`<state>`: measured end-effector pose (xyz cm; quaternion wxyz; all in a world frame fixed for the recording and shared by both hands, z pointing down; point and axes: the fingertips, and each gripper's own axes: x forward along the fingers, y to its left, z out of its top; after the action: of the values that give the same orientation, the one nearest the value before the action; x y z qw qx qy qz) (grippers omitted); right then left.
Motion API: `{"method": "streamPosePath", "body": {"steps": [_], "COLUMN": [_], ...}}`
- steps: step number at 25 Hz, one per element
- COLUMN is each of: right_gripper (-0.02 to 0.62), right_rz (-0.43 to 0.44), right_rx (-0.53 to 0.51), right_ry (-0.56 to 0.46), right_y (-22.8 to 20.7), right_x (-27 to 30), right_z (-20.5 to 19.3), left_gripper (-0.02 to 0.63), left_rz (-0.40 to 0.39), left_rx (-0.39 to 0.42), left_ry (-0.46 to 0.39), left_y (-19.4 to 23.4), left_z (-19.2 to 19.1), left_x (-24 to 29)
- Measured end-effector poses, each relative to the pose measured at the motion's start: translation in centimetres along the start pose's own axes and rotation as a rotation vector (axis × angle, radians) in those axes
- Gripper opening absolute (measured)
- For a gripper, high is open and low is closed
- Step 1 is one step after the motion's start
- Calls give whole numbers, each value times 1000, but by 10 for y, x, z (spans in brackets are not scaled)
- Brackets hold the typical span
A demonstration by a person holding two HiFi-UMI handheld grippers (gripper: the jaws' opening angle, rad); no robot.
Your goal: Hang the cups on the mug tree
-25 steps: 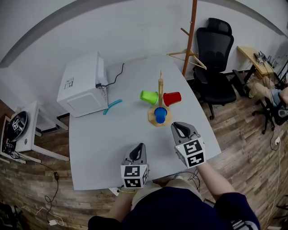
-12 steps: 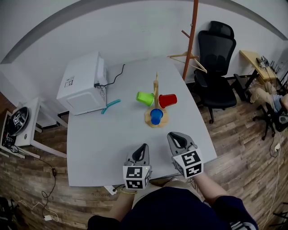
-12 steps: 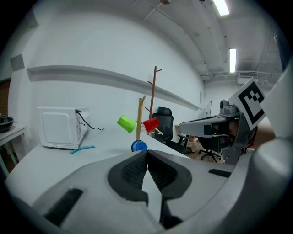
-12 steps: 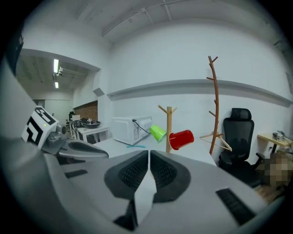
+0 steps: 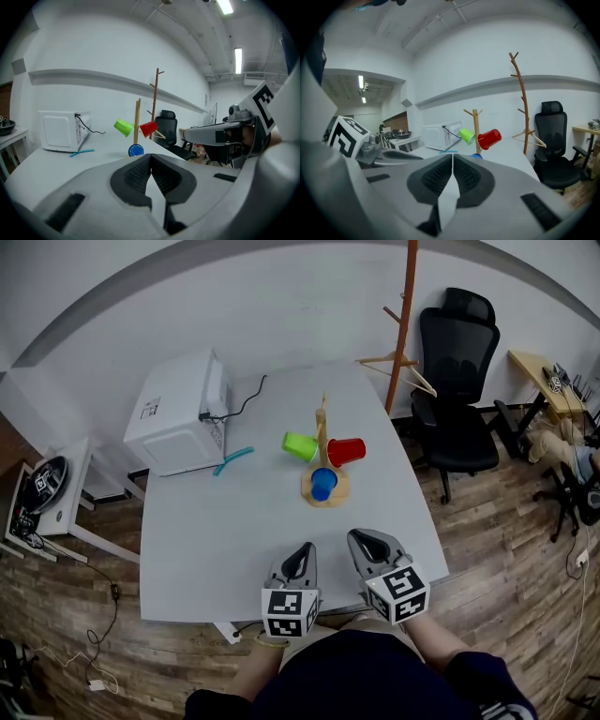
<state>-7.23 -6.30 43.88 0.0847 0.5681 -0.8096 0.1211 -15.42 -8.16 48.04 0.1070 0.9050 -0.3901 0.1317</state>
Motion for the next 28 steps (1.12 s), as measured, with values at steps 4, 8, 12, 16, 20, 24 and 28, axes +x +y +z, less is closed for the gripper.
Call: {"method": "streamPosePath", "body": {"steps": [4, 8, 12, 16, 20, 24, 28], "right_gripper": [31, 28, 28, 28, 28, 28, 28], "right_rz": [9, 3, 9, 18, 27, 40, 53], "right_rx": [11, 31, 43, 47, 47, 48, 47], "right_ry": [-4, 0, 10, 5, 7, 11, 16], "right_y": [-3, -9, -13, -15, -21, -25, -29], "right_x": [-8, -16, -21, -24, -29, -32, -33], "right_z": [-4, -10, -16, -18, -20, -20, -23], "left_gripper": [20, 20, 20, 20, 20, 20, 20], "left_rz": [6, 14, 18, 20, 25, 33, 35], "left_rx": [1, -2, -9, -6, -8, -11, -8], "left_ry": [-1, 6, 6, 11, 10, 12, 14], "left_y": [-8, -16, -22, -27, -33, -37, -41], "left_z": [-1, -4, -6, -8, -9, -9, -11], "left_x": [0, 0, 1, 3, 7, 10, 14]}}
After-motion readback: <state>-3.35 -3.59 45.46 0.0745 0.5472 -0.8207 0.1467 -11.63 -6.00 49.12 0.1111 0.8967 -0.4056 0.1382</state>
